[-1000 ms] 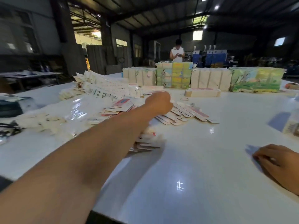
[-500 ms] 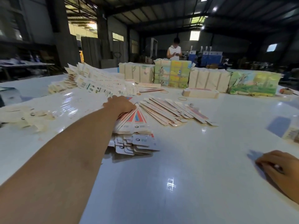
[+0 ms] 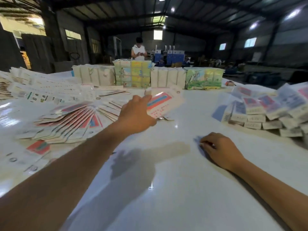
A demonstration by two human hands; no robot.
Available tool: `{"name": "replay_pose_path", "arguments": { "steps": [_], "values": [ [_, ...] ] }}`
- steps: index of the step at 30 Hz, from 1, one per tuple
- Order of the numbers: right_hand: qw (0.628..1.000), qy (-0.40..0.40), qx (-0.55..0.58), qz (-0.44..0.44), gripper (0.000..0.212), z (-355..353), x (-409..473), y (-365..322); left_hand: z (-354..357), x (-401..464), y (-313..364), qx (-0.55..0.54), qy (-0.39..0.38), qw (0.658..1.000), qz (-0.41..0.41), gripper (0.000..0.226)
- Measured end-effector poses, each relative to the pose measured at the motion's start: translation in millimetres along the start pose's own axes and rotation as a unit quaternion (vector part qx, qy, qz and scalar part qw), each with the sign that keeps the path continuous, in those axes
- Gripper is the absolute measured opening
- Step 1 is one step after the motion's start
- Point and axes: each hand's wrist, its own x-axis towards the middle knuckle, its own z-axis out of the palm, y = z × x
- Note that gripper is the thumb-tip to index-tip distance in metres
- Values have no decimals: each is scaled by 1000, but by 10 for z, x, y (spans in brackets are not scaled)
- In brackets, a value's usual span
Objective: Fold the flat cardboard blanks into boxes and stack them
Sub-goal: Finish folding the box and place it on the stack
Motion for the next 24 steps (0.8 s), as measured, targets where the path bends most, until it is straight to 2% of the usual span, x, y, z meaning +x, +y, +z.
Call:
{"name": "replay_pose_path", "arguments": {
  "steps": [3, 6, 8, 10, 12, 14, 16, 20, 22, 24],
  "values": [
    [993, 4, 66, 98, 17, -3, 3, 109, 462, -337, 479, 28, -69, 993, 90, 89],
    [954, 43, 213, 208, 24, -61, -9, 176, 709, -497, 615, -4, -91, 992, 89, 83],
    [901, 80, 348, 245, 26, -106, -19, 167, 783, -554, 558, -20, -106, 991, 79, 81],
    [825, 92, 477, 287, 26, -147, -16, 136, 823, -575, 481, 1, -131, 989, 74, 80],
    [767, 80, 555, 311, 22, -177, 8, 117, 820, -574, 427, 15, -144, 987, 65, 79],
    [732, 55, 599, 321, 27, -201, 28, 108, 803, -564, 420, 24, -145, 986, 73, 75],
    [726, 42, 609, 317, 31, -199, 40, 97, 786, -569, 444, 42, -149, 984, 90, 67],
    [743, 82, 584, 315, 27, -195, 39, 99, 656, -597, 497, 34, -139, 985, 97, 32],
    [773, 100, 541, 316, 16, -209, 30, 114, 525, -563, 497, 50, -81, 991, 89, 21],
    [811, 107, 507, 272, 15, -223, 14, 119, 390, -517, 479, 55, -17, 994, 92, 17]
  ]
}}
